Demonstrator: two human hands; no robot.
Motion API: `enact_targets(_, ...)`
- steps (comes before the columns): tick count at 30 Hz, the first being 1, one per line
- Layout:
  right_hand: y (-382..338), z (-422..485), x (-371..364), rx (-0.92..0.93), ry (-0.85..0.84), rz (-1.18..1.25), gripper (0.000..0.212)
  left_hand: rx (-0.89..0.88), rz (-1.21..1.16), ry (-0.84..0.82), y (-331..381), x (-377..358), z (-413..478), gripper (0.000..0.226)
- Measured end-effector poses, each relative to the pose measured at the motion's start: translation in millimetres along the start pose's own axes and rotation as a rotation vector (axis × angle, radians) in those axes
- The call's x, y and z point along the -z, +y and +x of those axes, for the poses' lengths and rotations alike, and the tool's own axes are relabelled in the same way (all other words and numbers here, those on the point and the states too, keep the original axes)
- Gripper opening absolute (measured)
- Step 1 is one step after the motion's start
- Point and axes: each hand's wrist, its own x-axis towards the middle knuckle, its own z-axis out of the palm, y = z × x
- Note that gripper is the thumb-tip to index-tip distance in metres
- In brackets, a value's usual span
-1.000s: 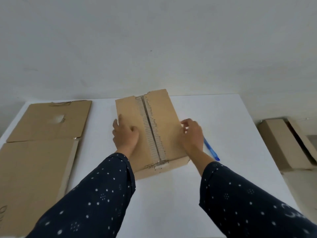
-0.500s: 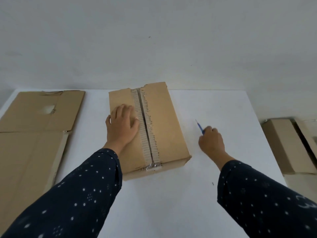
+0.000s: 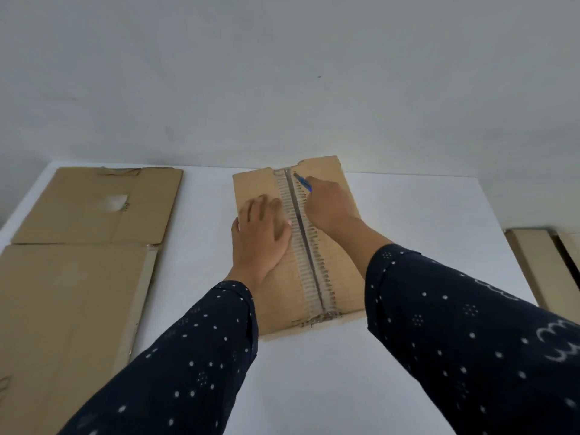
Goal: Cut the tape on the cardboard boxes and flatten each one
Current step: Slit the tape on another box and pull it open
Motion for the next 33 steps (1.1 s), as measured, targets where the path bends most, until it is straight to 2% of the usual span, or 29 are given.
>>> enact_targets(7, -10, 6, -7, 0.007, 0.062, -0.028, 0.055, 0.001, 0.003, -0.016, 0, -3, 1, 0.054)
enact_targets(14, -17, 5, -19, -0.022, 0.187, -0.013, 0.048, -0.003, 0.020, -0.011, 3, -5, 2, 0.053)
enact_targets(20, -20, 15, -17, -0.005, 0.053, -0.098, 0.052, -0.005, 0.006, -0.010, 2, -7, 3, 0.053)
enact_targets(25, -24, 21, -14, 0.003, 0.001, -0.241, 0.043, 0.002, -0.015, -0.011, 2, -7, 3, 0.051)
enact_targets(31, -21, 14, 6, -0.017, -0.139, -0.280, 0.021, 0.007, -0.011, -0.008, 4, -7, 4, 0.048)
enact_targets(33, -17, -2, 7, -0.009, -0.220, -0.302, 0.021, 0.005, 0.023, -0.020, 5, -6, 3, 0.048)
